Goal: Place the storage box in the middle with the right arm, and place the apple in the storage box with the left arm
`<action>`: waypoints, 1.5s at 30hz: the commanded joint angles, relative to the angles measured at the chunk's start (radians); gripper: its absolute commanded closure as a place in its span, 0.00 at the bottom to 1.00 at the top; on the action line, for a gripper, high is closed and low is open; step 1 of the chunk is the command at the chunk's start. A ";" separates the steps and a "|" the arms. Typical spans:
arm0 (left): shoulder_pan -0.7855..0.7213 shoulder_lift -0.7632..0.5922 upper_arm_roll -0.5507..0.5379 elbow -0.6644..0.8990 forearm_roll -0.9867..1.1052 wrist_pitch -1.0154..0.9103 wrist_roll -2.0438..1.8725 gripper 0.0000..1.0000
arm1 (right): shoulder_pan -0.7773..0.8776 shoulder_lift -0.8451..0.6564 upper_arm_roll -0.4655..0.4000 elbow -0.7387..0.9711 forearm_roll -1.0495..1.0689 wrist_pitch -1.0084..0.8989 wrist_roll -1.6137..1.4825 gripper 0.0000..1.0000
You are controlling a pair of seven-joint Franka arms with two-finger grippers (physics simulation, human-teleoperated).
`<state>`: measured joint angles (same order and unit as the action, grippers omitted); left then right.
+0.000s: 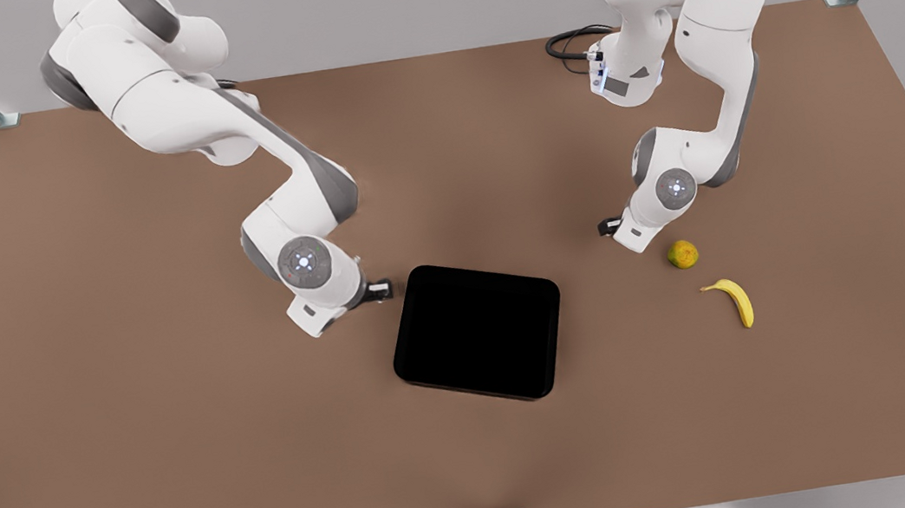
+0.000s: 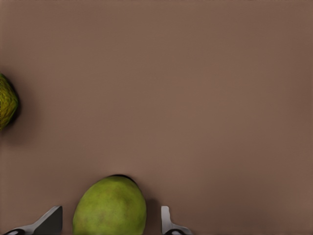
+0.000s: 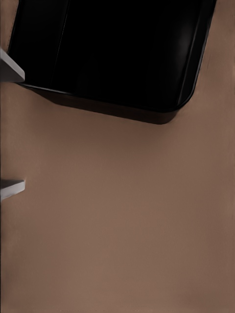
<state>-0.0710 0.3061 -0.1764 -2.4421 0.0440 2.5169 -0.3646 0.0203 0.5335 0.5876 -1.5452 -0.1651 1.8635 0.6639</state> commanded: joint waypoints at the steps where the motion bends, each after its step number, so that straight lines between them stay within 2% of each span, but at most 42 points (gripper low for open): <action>1: 0.000 0.001 0.000 0.000 0.000 0.000 -0.001 0.23 | -0.022 -0.003 0.014 0.003 -0.002 -0.015 -0.003 0.00; 3: 0.000 0.004 0.000 0.000 0.000 0.002 0.001 0.23 | -0.158 -0.053 0.038 0.034 -0.002 -0.118 -0.104 0.00; 5: 0.000 0.004 0.000 0.006 0.000 0.000 -0.001 0.33 | -0.316 -0.153 0.035 0.091 -0.004 -0.306 -0.265 0.00; 6: 0.000 0.004 0.000 0.006 0.000 0.000 -0.002 0.43 | -0.420 -0.210 0.032 0.083 -0.008 -0.339 -0.371 0.00; 8: -0.001 0.004 0.000 0.006 0.000 0.000 -0.002 0.43 | -0.534 -0.247 0.029 0.080 -0.022 -0.345 -0.471 0.00; 9: 0.000 0.004 0.000 0.006 0.000 0.000 -0.002 0.43 | -0.516 -0.289 -0.023 0.076 -0.027 -0.369 -0.504 0.00; 10: 0.000 0.004 0.000 0.006 0.000 0.000 -0.002 0.43 | -0.351 -0.349 -0.199 0.063 -0.007 -0.395 -0.533 0.00; 11: 0.000 0.004 0.000 0.006 0.000 0.000 -0.002 0.43 | -0.174 -0.401 -0.415 0.043 0.059 -0.406 -0.659 0.00; 12: 0.000 0.004 0.000 0.006 0.000 -0.001 -0.007 0.43 | -0.046 -0.438 -0.565 0.045 0.116 -0.437 -0.735 0.00; 18: 0.005 -0.025 0.000 0.029 -0.001 -0.043 -0.007 0.43 | -0.060 -0.437 -0.554 0.069 0.124 -0.477 -0.724 0.00; 26: 0.004 -0.059 -0.002 0.158 -0.010 -0.202 -0.008 0.42 | -0.069 -0.426 -0.554 0.065 0.145 -0.488 -0.722 0.00; 33: -0.015 -0.055 -0.066 0.224 -0.012 -0.244 -0.048 0.42 | -0.071 -0.425 -0.554 0.063 0.147 -0.488 -0.722 0.00; 45: -0.193 0.036 -0.091 0.434 -0.012 -0.248 -0.206 0.40 | -0.077 -0.423 -0.554 0.062 0.148 -0.488 -0.724 0.00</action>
<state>-0.2716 0.3586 -0.2670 -1.9827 0.0491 2.2588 -0.5712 -0.0574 0.1091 0.0337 -1.4834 -0.0169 1.3760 -0.0612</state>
